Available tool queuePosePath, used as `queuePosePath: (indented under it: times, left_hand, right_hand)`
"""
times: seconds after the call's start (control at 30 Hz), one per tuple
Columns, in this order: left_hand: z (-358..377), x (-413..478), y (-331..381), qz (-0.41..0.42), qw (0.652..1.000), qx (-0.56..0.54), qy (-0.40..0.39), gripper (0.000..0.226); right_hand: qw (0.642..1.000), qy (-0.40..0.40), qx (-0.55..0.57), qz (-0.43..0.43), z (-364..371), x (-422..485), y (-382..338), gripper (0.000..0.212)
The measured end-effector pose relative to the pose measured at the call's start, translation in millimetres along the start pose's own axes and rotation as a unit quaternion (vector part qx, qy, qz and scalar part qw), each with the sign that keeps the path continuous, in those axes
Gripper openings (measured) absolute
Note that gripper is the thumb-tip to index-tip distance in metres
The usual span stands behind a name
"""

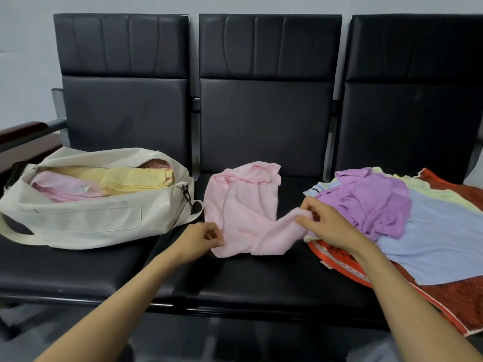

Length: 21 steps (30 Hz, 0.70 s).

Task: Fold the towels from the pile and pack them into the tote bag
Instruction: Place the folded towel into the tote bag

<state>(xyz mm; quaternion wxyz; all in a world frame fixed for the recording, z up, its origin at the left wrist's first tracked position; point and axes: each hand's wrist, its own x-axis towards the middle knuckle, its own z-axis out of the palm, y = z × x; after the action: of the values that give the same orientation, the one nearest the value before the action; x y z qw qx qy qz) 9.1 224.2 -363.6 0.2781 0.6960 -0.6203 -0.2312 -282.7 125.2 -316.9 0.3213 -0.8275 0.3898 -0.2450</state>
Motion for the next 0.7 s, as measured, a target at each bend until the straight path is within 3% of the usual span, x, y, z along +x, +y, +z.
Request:
queuePosePath:
  times: [0.07, 0.1, 0.23, 0.3, 0.37, 0.47, 0.53, 0.6, 0.7]
  left_hand:
    - [7.8, -1.9, 0.8, 0.005, 1.0, -0.019, -0.024, 0.007]
    - [13.5, -2.4, 2.2, 0.011, 0.999, -0.009, -0.04, 0.012]
    - [39.3, 1.8, 12.8, 0.043, 0.991, 0.109, -0.062, 0.06]
    - [45.6, 5.6, 14.4, 0.015, 0.991, 0.125, -0.046, 0.053]
    - [44.3, 9.0, 12.2, -0.003, 0.992, 0.116, -0.042, 0.031]
    - [31.3, 14.0, 10.2, 0.011, 0.997, 0.07, 0.0, 0.018]
    - [19.0, 14.5, 10.5, 0.023, 0.999, 0.004, 0.045, 0.038]
    - [4.6, 11.0, 12.8, 0.024, 0.994, -0.066, 0.088, 0.047]
    - [-17.9, 6.3, 10.3, 0.012, 0.978, -0.135, 0.159, 0.025]
  right_hand:
    - [1.0, -0.012, 0.008, 0.01, 4.1, -2.2, -2.0, 0.011]
    - [1.0, -0.011, 0.017, 0.017, 7.7, -2.8, -3.6, 0.014]
    - [0.992, 0.001, 0.107, 0.064, 15.4, 0.6, -11.6, 0.032]
    - [0.987, -0.021, 0.137, 0.081, 12.8, 1.1, -9.2, 0.042]
    - [0.993, -0.09, 0.049, 0.062, 7.8, 1.7, 0.6, 0.045]
    - [0.979, -0.179, -0.074, 0.063, 12.0, 1.2, 16.8, 0.026]
    - [0.987, -0.137, -0.051, 0.06, 17.5, 2.6, 19.6, 0.016]
    - [0.997, -0.03, 0.038, 0.054, 17.2, 7.0, 16.8, 0.013]
    - [0.969, 0.083, 0.223, 0.07, 8.7, 11.4, 8.6, 0.013]
